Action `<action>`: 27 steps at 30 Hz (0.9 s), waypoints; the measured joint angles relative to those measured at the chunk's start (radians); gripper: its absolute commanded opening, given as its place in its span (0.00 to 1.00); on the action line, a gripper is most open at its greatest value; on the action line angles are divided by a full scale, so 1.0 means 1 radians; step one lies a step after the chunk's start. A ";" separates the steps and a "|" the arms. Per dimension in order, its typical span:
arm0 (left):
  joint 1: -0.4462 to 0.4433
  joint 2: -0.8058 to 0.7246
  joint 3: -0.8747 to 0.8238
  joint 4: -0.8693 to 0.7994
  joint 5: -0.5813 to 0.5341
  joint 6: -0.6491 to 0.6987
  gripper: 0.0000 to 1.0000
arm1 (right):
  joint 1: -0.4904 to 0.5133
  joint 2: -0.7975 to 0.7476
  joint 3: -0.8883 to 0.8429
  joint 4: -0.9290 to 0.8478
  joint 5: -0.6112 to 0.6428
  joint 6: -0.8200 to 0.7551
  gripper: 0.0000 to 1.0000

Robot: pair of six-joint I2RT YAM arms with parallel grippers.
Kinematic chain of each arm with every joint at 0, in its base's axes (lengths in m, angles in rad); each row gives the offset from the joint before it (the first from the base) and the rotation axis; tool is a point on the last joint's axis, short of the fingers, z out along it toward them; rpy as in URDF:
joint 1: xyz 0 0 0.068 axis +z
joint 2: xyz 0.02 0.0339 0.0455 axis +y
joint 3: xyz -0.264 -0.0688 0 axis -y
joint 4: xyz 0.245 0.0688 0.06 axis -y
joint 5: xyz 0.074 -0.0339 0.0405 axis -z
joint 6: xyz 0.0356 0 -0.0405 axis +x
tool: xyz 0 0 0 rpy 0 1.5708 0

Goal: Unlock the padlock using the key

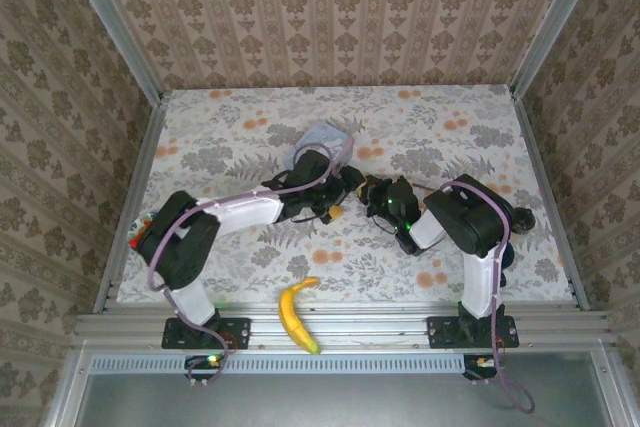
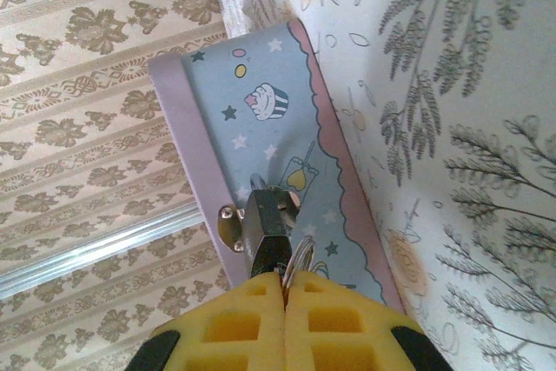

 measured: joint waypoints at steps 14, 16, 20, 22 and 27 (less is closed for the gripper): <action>0.091 -0.234 0.130 -0.274 -0.286 0.529 1.00 | 0.000 0.014 0.014 0.000 -0.011 -0.038 0.32; 0.122 -0.232 0.130 -0.297 -0.315 0.577 1.00 | 0.000 0.014 0.002 0.001 -0.011 -0.054 0.32; 0.178 -0.214 0.140 -0.316 -0.352 0.657 1.00 | 0.000 0.004 -0.038 -0.003 -0.012 -0.092 0.33; 0.197 -0.192 0.158 -0.326 -0.363 0.692 1.00 | -0.002 -0.011 -0.050 -0.012 -0.018 -0.120 0.33; 0.224 -0.119 0.215 -0.335 -0.393 0.789 1.00 | -0.008 -0.094 -0.033 -0.145 -0.064 -0.251 0.33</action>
